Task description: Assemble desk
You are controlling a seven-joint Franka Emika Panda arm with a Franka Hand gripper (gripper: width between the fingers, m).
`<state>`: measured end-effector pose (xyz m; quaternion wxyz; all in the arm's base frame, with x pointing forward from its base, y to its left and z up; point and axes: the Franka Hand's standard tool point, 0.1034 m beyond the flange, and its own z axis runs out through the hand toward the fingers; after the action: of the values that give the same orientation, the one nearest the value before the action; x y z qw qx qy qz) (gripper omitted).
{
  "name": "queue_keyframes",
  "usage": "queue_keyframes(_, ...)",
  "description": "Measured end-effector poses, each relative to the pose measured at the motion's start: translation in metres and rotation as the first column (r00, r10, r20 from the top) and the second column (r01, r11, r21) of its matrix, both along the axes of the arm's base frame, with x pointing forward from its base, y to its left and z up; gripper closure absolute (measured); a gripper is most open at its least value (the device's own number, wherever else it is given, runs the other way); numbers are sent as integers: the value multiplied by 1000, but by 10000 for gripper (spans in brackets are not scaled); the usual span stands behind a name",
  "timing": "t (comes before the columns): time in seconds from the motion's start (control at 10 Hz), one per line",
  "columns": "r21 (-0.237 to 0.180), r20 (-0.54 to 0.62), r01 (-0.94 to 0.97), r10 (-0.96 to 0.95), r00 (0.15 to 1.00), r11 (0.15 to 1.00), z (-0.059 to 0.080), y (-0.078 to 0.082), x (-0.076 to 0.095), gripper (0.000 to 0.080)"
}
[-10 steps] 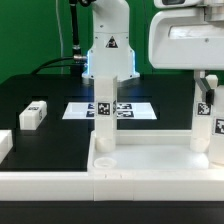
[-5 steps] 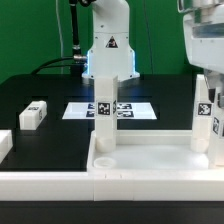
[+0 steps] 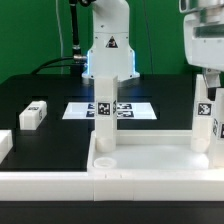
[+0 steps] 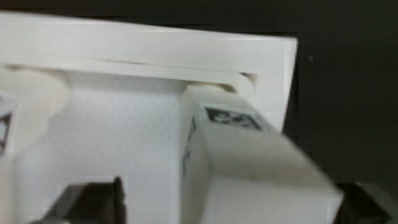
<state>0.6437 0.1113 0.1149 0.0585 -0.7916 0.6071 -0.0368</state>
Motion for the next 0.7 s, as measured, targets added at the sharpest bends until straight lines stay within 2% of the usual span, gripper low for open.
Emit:
queue_keyframes(0.1, -27, 12, -187, 188, 982, 982, -2, 8, -1, 206)
queue_keyframes(0.2, -37, 11, -297, 297, 955, 954, -4, 13, -4, 162)
queue_keyframes(0.4, -58, 10, -411, 412, 911, 910, -4, 9, -4, 152)
queue_keyframes(0.5, -80, 5, -522, 525, 851, 849, -5, 8, -3, 152)
queue_keyframes(0.6, -125, -18, -706, 710, 704, 697, -7, 1, -1, 151)
queue_keyframes(0.7, -150, -43, -838, 843, 536, 525, -8, -5, 6, 151)
